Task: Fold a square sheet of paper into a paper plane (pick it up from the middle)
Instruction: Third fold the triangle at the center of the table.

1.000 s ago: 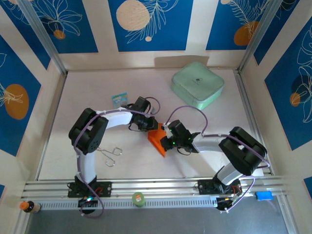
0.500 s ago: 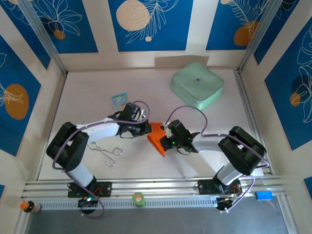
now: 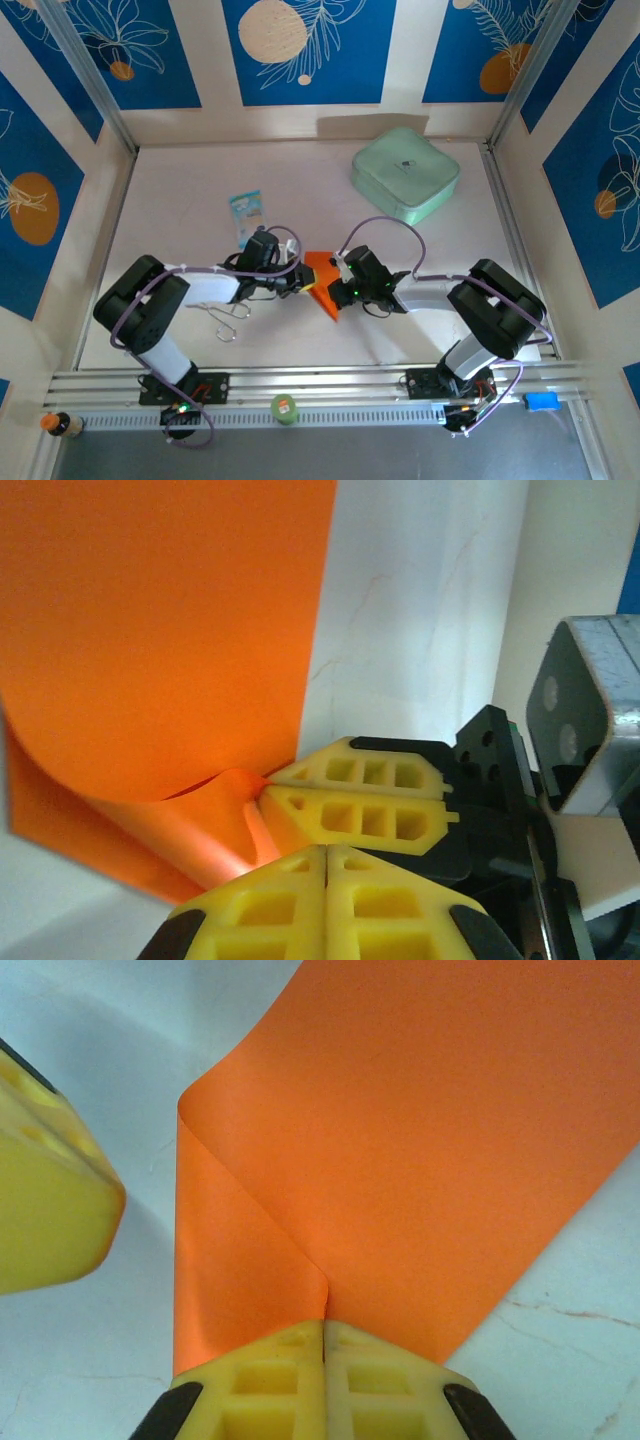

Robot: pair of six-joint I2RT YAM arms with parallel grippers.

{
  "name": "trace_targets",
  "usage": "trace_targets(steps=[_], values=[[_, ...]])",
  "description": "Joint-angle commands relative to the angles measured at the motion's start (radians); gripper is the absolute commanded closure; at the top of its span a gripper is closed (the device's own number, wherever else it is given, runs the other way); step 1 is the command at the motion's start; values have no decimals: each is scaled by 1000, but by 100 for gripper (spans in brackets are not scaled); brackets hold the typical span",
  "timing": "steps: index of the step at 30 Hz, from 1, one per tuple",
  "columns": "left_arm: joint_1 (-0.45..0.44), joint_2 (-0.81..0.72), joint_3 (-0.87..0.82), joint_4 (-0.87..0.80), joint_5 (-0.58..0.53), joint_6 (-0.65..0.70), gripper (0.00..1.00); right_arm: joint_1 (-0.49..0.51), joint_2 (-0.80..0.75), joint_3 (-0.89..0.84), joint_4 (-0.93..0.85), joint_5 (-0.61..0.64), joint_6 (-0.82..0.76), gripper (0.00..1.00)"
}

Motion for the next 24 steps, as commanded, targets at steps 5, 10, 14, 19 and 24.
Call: trace_targets(steps=[5,10,14,19,24], values=[[-23,67,34,26,45,-17,100,2,9,-7,-46,-5,14,100],[-37,86,52,7,41,-6,100,2,5,-8,-49,-5,14,100],[-42,93,60,5,44,6,100,2,3,-8,-52,-5,14,100],[-46,100,78,-95,11,48,100,2,5,-7,-52,-3,12,100],[-46,105,82,-176,-30,89,100,2,3,-7,-53,-3,12,100]])
